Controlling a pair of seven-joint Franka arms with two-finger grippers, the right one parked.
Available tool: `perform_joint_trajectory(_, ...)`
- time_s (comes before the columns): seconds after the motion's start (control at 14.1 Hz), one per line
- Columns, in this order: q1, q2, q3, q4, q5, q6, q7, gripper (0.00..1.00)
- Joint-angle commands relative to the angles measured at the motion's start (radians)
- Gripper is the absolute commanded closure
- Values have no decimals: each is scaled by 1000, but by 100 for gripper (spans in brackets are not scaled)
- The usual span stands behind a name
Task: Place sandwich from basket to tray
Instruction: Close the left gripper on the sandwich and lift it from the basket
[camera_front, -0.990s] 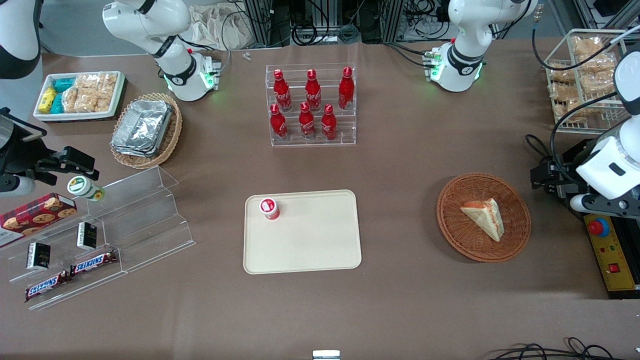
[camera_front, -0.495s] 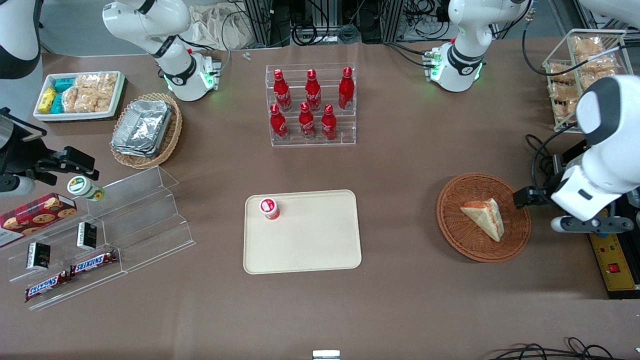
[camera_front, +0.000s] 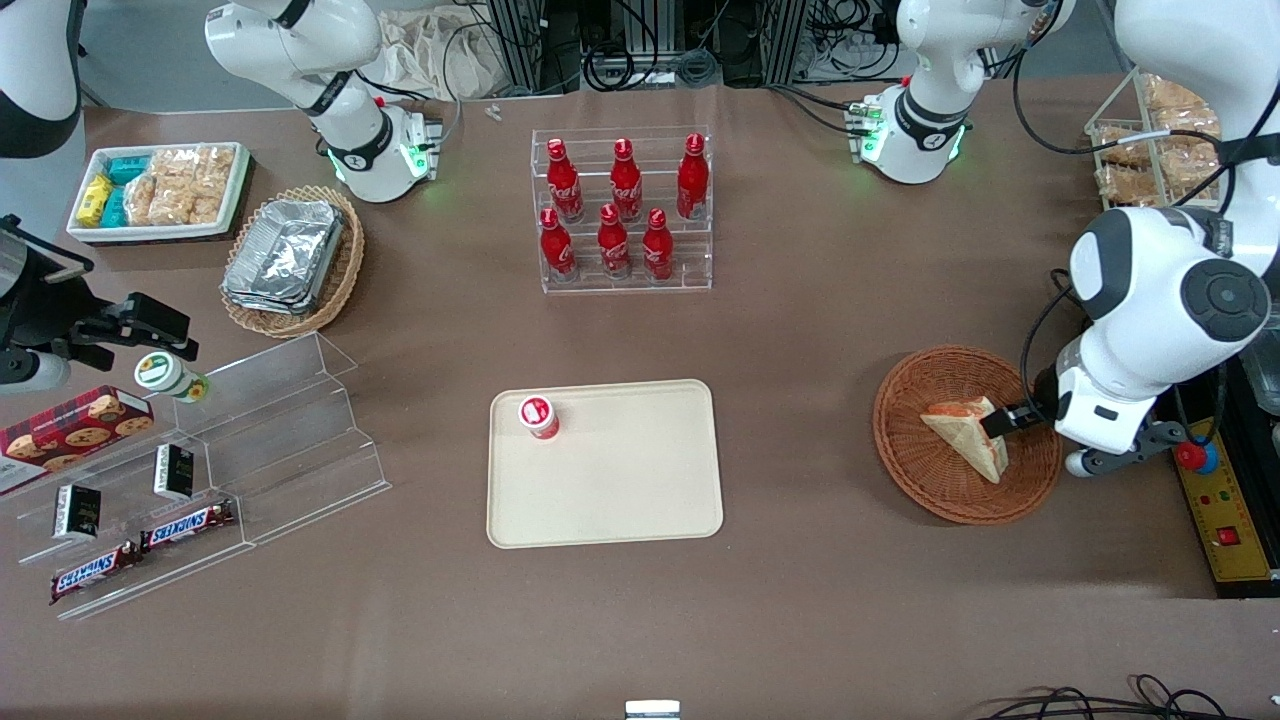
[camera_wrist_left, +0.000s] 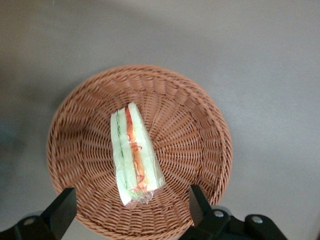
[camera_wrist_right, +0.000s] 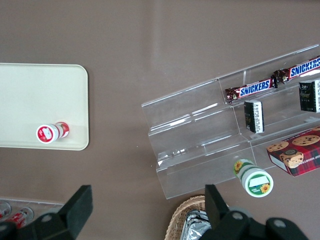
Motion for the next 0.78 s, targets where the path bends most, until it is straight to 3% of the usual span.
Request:
perform_joint_trajectory(0.0,8,27,-6,-37,3,50,-127,0)
perform_joint_trajectory(0.21,8,55,-6,-60,7,98,-264,0)
perform_joint_trajectory(0.71,21,92,-5,-175,8,257,-292,0)
